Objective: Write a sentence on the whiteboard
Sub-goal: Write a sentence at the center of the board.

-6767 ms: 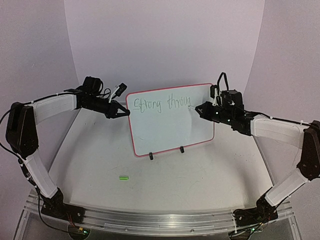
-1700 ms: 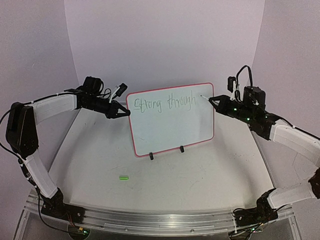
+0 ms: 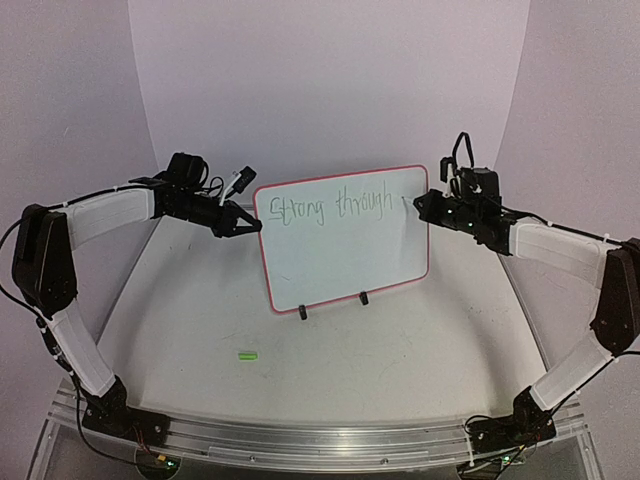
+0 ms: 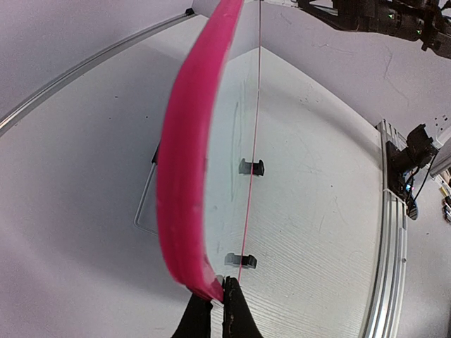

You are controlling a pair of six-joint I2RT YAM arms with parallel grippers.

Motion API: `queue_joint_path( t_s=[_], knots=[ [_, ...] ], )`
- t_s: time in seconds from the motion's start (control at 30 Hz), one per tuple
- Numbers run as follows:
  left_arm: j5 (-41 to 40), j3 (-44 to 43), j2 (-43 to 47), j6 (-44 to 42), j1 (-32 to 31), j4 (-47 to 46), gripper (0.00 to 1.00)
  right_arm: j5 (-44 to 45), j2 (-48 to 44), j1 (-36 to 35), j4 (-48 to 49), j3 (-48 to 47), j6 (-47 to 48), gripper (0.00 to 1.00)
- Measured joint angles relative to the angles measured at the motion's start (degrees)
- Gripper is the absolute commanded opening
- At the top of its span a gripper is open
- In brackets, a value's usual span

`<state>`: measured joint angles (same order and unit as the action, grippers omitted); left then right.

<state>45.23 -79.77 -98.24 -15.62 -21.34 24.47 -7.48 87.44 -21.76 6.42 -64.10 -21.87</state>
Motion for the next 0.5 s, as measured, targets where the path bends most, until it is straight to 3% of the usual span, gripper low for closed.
queue_joint_path(
  t_s=[0.5],
  knots=[
    [-0.01,0.0,-0.02,0.0,0.0,0.04,0.0,2.26,-0.37,0.63,-0.02,0.1,-0.44,0.0]
  ],
)
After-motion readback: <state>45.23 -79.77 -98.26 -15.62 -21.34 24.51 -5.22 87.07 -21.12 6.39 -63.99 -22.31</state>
